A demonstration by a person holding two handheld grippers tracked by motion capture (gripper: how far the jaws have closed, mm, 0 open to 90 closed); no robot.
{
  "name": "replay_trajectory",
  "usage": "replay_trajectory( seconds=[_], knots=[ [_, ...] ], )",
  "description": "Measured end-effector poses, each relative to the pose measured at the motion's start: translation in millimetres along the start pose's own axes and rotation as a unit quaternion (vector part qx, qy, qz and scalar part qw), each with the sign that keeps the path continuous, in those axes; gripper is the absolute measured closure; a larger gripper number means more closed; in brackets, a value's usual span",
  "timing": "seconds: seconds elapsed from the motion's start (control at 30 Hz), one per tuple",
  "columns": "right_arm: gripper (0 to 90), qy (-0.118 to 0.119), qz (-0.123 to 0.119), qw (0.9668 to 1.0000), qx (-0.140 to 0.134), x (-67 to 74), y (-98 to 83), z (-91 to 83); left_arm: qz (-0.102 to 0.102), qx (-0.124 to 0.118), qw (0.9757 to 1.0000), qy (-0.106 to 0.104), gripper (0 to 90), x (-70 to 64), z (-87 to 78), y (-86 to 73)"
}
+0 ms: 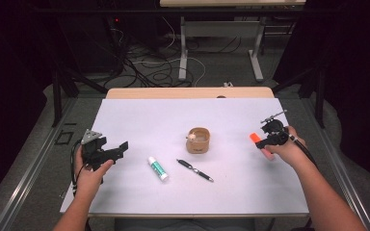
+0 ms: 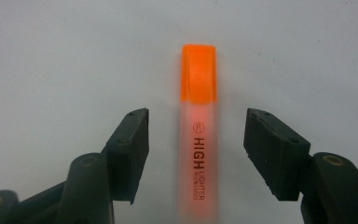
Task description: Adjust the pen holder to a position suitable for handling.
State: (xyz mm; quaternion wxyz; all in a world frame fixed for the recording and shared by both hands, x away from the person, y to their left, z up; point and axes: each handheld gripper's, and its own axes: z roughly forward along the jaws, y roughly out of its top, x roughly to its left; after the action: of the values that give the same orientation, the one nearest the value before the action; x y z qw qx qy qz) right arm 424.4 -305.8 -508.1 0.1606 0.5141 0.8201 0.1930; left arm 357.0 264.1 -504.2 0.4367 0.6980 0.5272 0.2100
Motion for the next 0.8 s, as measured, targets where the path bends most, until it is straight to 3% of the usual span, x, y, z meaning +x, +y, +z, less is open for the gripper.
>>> replay_trajectory(
  seconds=[0.13,0.4,0.5,0.8],
  knots=[
    [33.2,-0.002,-0.019,0.9997,0.012,-2.9,-1.1,2.7,0.0,-0.002,1.0,0.001,6.7,-0.2,0.7,-0.3],
    [28.9,-0.007,-0.046,0.9984,0.033,-8.6,-4.8,5.5,0.001,0.001,1.0,0.0,6.7,-0.5,1.1,-0.4],
    [28.9,-0.008,-0.043,0.9981,0.043,-9.4,-7.2,6.9,0.001,0.001,1.0,0.0,6.8,-0.6,1.3,-0.5],
    [47.0,0.002,-0.037,0.997,0.068,-10.1,-12.2,8.8,0.001,0.001,1.0,0.0,6.8,-1.0,1.8,-0.5]
  ],
)
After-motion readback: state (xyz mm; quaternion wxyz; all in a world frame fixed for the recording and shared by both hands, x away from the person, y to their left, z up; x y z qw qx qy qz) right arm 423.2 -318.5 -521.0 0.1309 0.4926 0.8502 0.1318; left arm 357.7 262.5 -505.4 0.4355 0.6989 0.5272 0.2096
